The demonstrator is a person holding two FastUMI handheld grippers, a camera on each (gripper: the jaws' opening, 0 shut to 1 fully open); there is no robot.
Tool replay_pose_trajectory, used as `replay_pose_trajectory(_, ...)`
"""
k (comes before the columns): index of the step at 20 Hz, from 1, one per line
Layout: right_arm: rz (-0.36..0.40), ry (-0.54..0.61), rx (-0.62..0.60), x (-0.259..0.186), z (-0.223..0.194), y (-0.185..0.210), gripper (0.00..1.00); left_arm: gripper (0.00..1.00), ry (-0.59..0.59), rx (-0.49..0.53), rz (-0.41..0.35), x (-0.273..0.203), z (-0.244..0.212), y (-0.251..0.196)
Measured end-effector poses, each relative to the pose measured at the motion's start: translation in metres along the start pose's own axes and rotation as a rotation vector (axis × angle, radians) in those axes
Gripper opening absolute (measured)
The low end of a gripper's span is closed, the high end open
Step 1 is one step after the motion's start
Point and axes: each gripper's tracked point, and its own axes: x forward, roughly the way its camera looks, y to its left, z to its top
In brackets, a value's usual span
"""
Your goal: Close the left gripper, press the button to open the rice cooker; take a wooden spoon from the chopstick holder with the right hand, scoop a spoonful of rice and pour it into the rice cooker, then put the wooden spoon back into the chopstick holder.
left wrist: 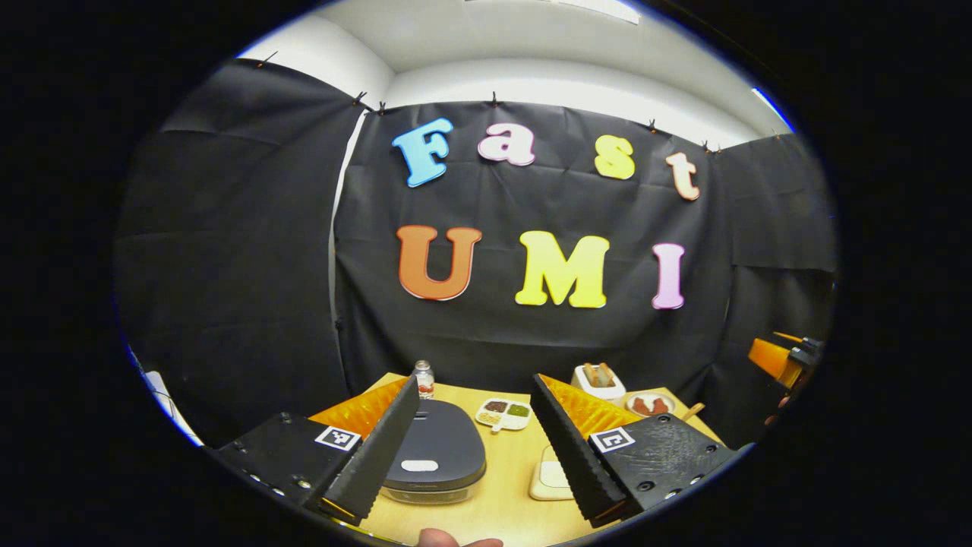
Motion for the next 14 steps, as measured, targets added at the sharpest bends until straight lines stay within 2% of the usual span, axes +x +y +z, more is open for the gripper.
replay_pose_trajectory(4,-0.069,-0.041,-0.043,-0.057,0.015,0.006,0.96,0.94,-0.013,0.007,-0.058,-0.051,0.002,-0.02)
replay_pose_trajectory(8,-0.074,-0.031,-0.06,-0.106,0.009,0.027,1.0,0.94,-0.008,0.029,-0.119,-0.093,-0.004,-0.034)
replay_pose_trajectory(10,-0.061,-0.005,-0.054,-0.121,0.003,0.037,0.97,0.94,-0.006,0.029,-0.13,-0.109,-0.005,-0.039)
replay_pose_trajectory(13,-0.057,-0.002,-0.033,-0.129,0.006,0.043,1.0,0.94,-0.012,0.026,-0.129,-0.12,-0.001,-0.038)
replay_pose_trajectory(14,-0.056,0.003,-0.023,-0.131,0.006,0.044,0.97,0.94,-0.011,0.025,-0.124,-0.122,0.0,-0.039)
